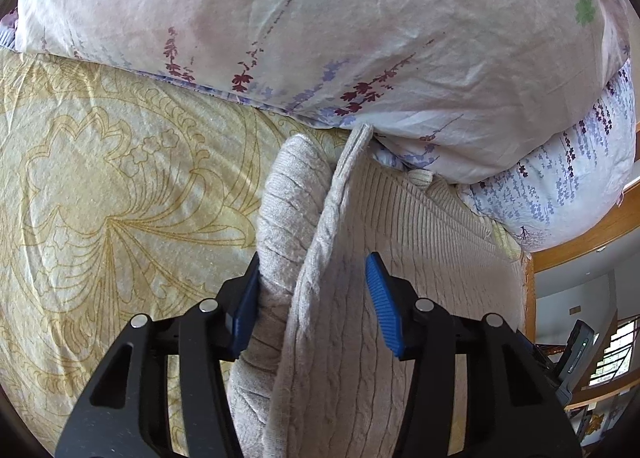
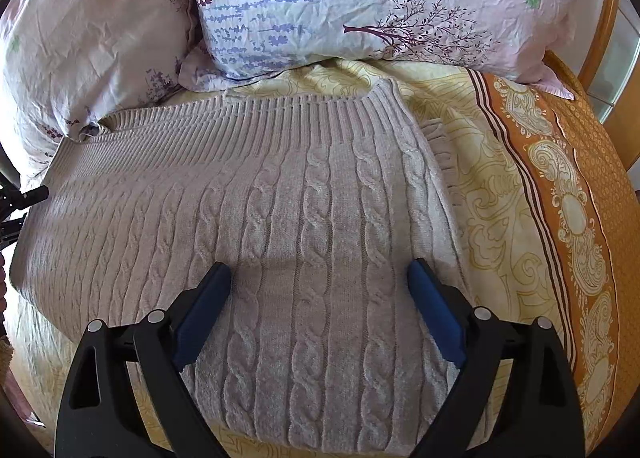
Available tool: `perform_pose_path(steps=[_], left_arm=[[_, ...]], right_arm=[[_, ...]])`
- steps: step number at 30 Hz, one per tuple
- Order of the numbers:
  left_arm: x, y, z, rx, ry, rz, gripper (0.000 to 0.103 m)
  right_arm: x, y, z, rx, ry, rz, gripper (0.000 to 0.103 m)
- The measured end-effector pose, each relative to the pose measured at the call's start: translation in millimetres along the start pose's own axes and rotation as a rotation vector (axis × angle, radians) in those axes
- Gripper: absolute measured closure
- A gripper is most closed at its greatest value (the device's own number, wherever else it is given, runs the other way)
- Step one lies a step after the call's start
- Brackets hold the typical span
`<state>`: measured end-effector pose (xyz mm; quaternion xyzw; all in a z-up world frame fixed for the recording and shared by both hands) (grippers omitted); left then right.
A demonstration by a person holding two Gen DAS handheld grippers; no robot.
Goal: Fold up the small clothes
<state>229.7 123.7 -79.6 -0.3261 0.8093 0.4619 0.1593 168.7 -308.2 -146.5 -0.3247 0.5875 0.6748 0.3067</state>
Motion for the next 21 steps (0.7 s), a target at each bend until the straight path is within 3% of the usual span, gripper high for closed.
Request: perform_pose_path(steps=[7, 11, 15, 17, 21], left_arm=[[1, -7, -12, -0.012, -0.052, 0.025, 0.045], [3, -11, -18, 0.005, -0.116, 0.084, 0.041], [-5, -9, -6, 0.098, 0.022, 0.134, 0.041], [-7, -8, 2, 0.13, 0.096, 0.146, 0.047], [-4, -4, 9, 0.183, 0.17, 0.16, 0.051]], right_arm=[[0, -1, 0, 0.0, 0.001, -0.001, 0.011], [0, 0, 0, 0.001, 0.001, -0.003, 0.011], [0, -1, 0, 0.001, 0.002, -0.005, 0.01], [0, -1, 1, 0.001, 0.002, -0.005, 0.01], [0, -1, 0, 0.001, 0.003, -0.005, 0.01]])
Point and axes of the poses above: each gripper's, at about its wrist camera, not at the fingertips, and y roughly against the way its jaws point, z to its left, x to its underside, the point moved 9 cm from there along -y, roughly the way its jaws point, and after that the axes turned 13 degrees about -z, right-handed, at the moved point
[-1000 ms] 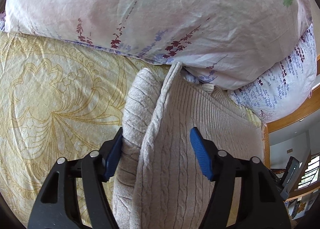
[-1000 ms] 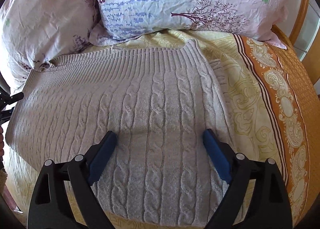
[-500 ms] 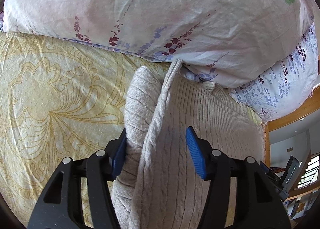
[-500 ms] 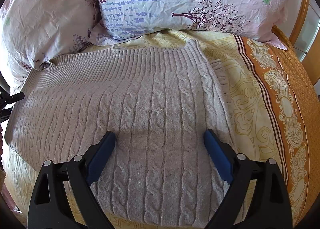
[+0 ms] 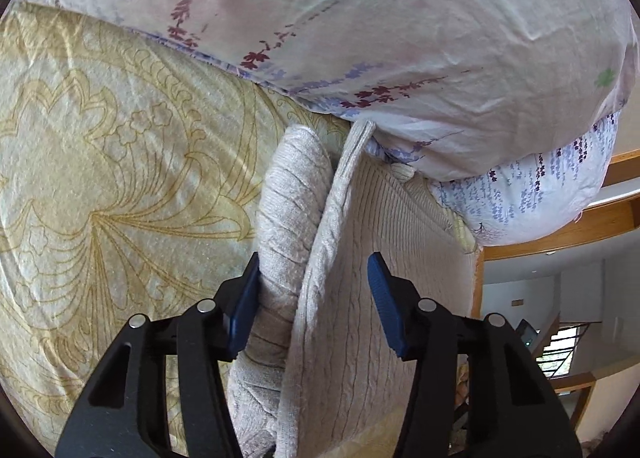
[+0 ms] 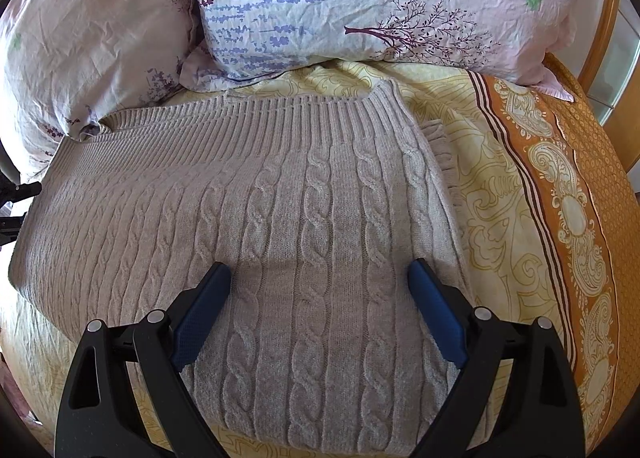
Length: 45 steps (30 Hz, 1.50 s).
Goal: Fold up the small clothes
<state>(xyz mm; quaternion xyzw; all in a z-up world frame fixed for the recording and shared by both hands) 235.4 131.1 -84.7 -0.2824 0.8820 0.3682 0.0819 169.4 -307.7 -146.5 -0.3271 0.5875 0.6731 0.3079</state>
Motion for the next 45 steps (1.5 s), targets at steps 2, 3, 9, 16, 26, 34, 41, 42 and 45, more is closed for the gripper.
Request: perform_pose_path(steps=[2, 3, 9, 16, 26, 34, 41, 42, 45], left_arm=[[3, 0, 0, 0.025, 0.026, 0.006, 0.051], [5, 0, 0, 0.033, 0.033, 0.009, 0.052], [11, -6, 1, 0.048, 0.091, 0.015, 0.067], [15, -10, -13, 0.07, 0.063, -0.01, 0.081], [22, -2, -97, 0.286, 0.043, -0.043, 0.083], [60, -39, -147, 0.371, 0.063, 0.035, 0.084], [104, -58, -149, 0.34, 0.089, 0.04, 0.073], [104, -56, -153, 0.363, 0.095, 0.037, 0.067], [106, -46, -166, 0.425, 0.091, 0.042, 0.039]], right_arm=[[0, 0, 0, 0.0, 0.0, 0.0, 0.01], [0, 0, 0, 0.001, 0.0, 0.0, 0.01], [0, 0, 0, 0.001, -0.001, 0.0, 0.01], [0, 0, 0, 0.002, -0.002, 0.0, 0.01], [-7, 5, -2, -0.028, -0.045, 0.003, 0.011], [-43, 19, 21, -0.44, -0.391, 0.008, 0.019], [-44, -13, 66, -0.646, -0.562, 0.212, 0.019], [-46, -18, 70, -0.661, -0.576, 0.23, 0.019], [-49, -25, 82, -0.687, -0.592, 0.263, 0.019]])
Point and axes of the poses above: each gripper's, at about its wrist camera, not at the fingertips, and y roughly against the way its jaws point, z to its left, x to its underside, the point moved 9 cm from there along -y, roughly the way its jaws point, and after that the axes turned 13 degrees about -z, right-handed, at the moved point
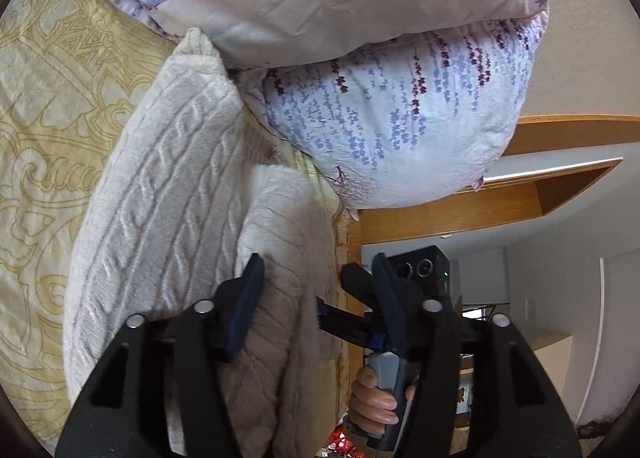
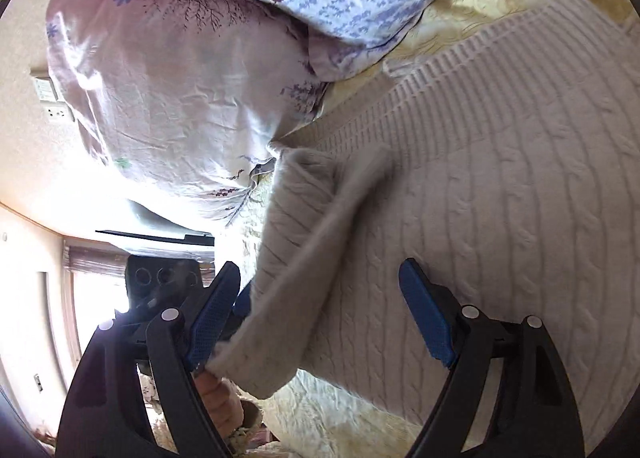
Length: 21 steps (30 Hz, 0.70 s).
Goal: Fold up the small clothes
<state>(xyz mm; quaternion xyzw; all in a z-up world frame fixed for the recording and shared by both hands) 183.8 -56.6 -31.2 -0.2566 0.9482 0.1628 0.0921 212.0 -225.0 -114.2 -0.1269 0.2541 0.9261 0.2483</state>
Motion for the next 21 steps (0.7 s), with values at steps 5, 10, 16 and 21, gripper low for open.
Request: perform_pose_path(steps=[5, 10, 16, 21], left_arm=[[9, 7, -17, 0.056, -0.018, 0.027, 0.024], [16, 30, -19, 0.046, -0.046, 0.034, 0.019], [6, 56, -4, -0.176, -0.238, -0.066, 0.017], [1, 64, 8, -0.27, -0.302, -0.095, 0.016]], right_arm=[[12, -3, 5, -0.011, -0.036, 0.021, 0.025], [19, -7, 5, 0.022, -0.028, 0.032, 0.034], [28, -22, 5, 0.115, 0.071, 0.051, 0.079], [17, -13, 27, 0.153, 0.236, -0.061, 0.086]])
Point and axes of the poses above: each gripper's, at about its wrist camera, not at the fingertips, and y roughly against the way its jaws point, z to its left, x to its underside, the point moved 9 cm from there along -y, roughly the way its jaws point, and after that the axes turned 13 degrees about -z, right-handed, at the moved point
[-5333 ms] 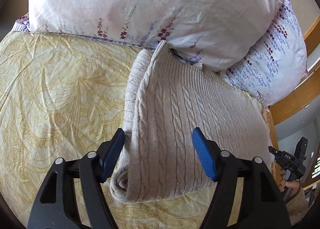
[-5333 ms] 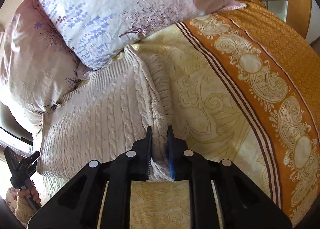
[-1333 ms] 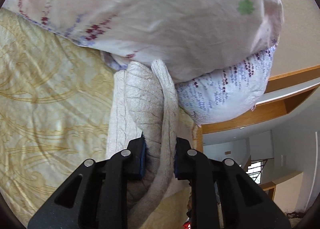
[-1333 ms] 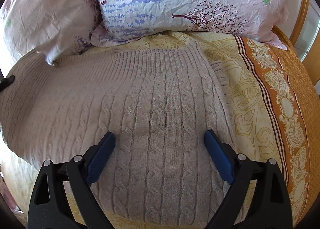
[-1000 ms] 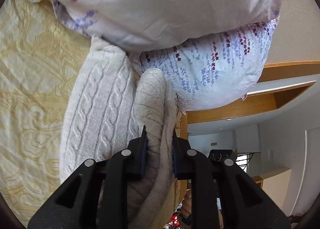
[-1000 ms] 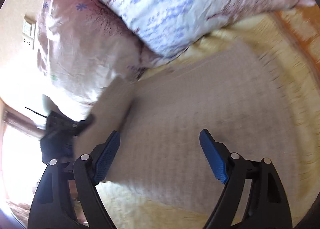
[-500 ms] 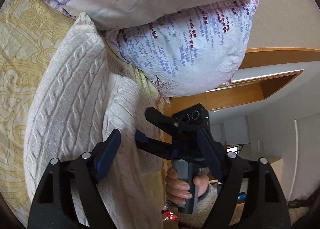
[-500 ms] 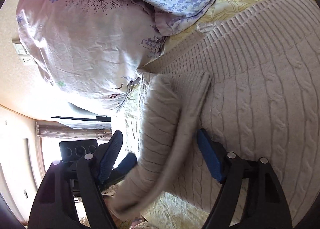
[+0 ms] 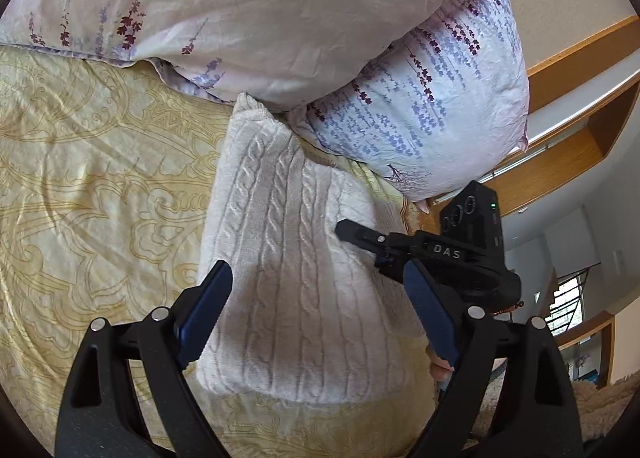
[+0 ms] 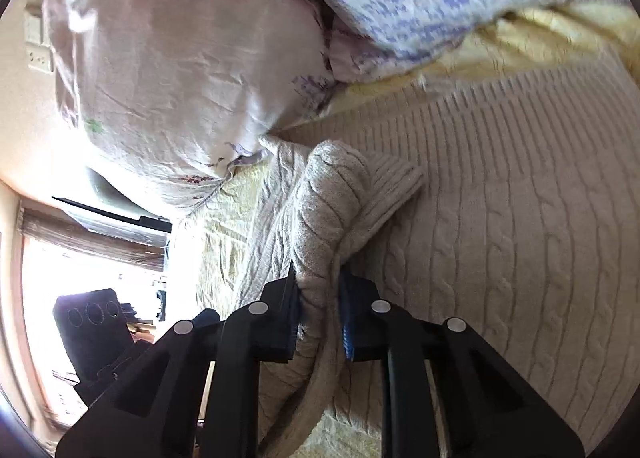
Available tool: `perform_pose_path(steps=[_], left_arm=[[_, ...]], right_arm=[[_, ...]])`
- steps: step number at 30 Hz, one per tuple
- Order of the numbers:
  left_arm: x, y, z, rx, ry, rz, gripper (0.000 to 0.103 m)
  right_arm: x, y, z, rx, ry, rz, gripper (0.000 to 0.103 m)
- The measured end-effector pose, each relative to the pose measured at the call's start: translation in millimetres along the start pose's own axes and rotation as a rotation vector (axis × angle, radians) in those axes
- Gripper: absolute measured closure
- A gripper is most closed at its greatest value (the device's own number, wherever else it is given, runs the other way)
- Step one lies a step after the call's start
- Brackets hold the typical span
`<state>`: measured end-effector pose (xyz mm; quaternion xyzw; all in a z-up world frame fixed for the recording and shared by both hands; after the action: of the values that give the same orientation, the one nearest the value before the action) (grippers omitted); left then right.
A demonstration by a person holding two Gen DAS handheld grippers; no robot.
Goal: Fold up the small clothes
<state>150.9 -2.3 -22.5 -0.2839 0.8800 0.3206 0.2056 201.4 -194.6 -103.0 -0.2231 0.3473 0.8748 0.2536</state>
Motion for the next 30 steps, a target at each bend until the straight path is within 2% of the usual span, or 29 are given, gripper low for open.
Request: perform_pose_path(steps=[5, 8, 13, 19, 22, 25, 30], left_arm=[[-1, 3, 6, -0.031, -0.026, -0.008, 0.016], [1, 3, 4, -0.033, -0.048, 0.0, 0.015], [10, -2, 1, -0.035, -0.073, 0.024, 0.015], [17, -5, -3, -0.038, -0.104, 0.037, 0.015], [21, -6, -2, -0.038, -0.111, 0.045, 0.015], [26, -9, -4, -0.036, -0.12, 0.055, 0.015], [35, -14, -11, -0.036, -0.172, 0.074, 0.015]], right_arm=[[-33, 34, 19, 0.045, 0.143, -0.144, 0.088], [-47, 50, 17, 0.08, 0.184, -0.195, 0.088], [-66, 75, 5, 0.132, 0.196, -0.264, 0.088], [-91, 111, -35, 0.236, 0.179, -0.348, 0.088], [-94, 127, -64, 0.303, 0.162, -0.36, 0.088], [-87, 131, -100, 0.357, 0.108, -0.318, 0.088], [-74, 126, -121, 0.376, 0.07, -0.296, 0.088]])
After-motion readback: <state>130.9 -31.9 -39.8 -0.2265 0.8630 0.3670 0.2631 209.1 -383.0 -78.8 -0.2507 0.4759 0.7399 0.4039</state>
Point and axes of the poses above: each gripper's, at about its wrist camera, not at the fingertips, and y roughly against the way its jaws point, z to its left, x to its underside, the point moved 9 cm from there along -y, roughly the way its jaws point, and after that the axes turned 13 degrees about -z, right-handed, at the moved point
